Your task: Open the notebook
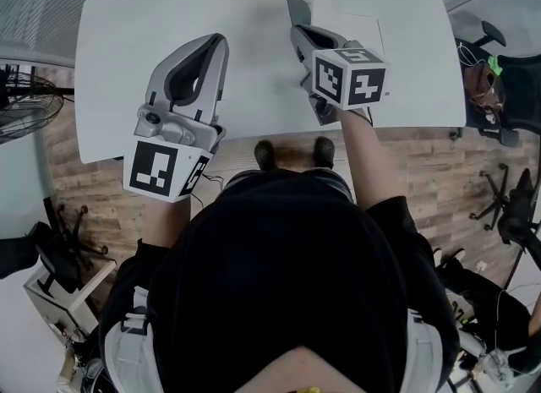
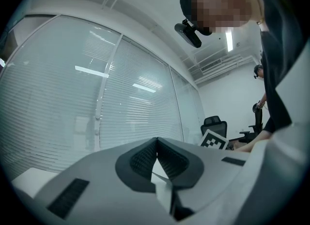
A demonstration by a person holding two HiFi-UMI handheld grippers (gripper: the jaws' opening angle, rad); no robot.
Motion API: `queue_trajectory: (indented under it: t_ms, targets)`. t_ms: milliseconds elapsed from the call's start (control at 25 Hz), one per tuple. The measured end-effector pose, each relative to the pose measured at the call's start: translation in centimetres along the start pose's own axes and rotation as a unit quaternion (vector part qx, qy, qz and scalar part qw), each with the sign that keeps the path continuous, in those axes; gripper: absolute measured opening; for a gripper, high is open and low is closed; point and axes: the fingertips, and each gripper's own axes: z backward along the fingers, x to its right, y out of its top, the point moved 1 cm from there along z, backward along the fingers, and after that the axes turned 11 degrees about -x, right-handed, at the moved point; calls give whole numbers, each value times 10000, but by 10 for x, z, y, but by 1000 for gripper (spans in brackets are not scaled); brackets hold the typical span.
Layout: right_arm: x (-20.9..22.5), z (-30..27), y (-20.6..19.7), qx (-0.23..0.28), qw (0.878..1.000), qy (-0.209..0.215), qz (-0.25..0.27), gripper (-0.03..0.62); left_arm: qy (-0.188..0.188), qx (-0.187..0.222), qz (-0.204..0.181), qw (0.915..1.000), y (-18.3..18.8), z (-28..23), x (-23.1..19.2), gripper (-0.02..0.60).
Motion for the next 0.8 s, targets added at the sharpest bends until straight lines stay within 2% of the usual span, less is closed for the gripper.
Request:
queue_trajectory:
  t_ms: [200, 360, 800]
  targets:
    - [-10, -24, -17, -179, 9998, -41, 121, 17, 2, -48, -15, 10000, -5, 7, -1, 12]
    - [-15, -44, -31, -413, 9983, -202, 345, 17, 66, -63, -20, 10000, -9, 14, -5, 12]
    - [-17, -78, -52, -793, 9935, -627, 522, 18, 141, -280, 47, 9995, -24, 28, -12, 12]
